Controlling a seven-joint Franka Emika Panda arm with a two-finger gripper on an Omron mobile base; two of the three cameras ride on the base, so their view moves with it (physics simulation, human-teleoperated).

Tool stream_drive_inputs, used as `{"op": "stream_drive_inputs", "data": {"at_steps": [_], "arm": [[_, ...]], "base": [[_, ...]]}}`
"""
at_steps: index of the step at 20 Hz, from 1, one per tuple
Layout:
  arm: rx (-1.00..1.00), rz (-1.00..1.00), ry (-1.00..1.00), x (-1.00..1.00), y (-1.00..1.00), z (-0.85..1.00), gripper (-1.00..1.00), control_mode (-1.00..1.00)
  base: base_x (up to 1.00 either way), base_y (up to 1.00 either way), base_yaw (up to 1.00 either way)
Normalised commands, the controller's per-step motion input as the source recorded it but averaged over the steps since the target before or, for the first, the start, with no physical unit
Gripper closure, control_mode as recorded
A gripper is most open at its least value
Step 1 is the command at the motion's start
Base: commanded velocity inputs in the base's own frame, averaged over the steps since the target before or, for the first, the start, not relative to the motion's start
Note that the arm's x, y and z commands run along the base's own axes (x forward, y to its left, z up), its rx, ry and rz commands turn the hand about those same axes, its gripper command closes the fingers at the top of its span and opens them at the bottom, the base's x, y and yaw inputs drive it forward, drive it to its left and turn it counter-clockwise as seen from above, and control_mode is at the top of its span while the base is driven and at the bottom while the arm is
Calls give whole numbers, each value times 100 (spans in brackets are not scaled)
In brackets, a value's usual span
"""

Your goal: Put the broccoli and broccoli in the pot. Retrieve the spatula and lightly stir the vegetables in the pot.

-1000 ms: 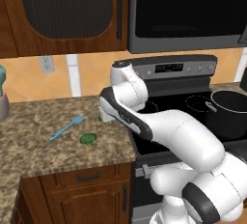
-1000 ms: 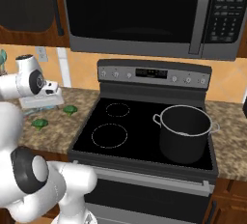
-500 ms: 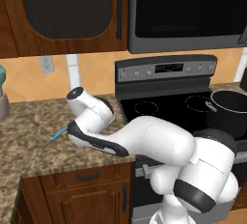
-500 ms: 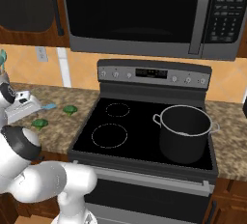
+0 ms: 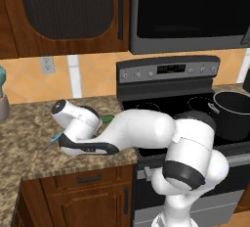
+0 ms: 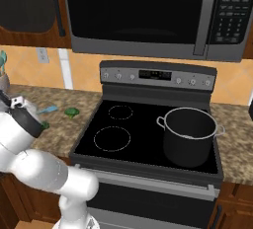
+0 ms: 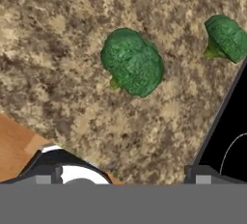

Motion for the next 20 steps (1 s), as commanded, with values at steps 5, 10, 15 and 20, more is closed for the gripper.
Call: {"op": "stream_drive_inputs", "data": {"at_steps": [5,10,15,20], "arm": [[0,2,0,44,0,-33,-100,-100],[0,2,0,47,0,-30,-100,-100],[0,4,-3,27,0,-32,-100,-100],[0,9,-4,25,5,-29,-100,-100]], "base": [[0,0,0],[0,0,0],[0,0,0],[0,0,0]]}}
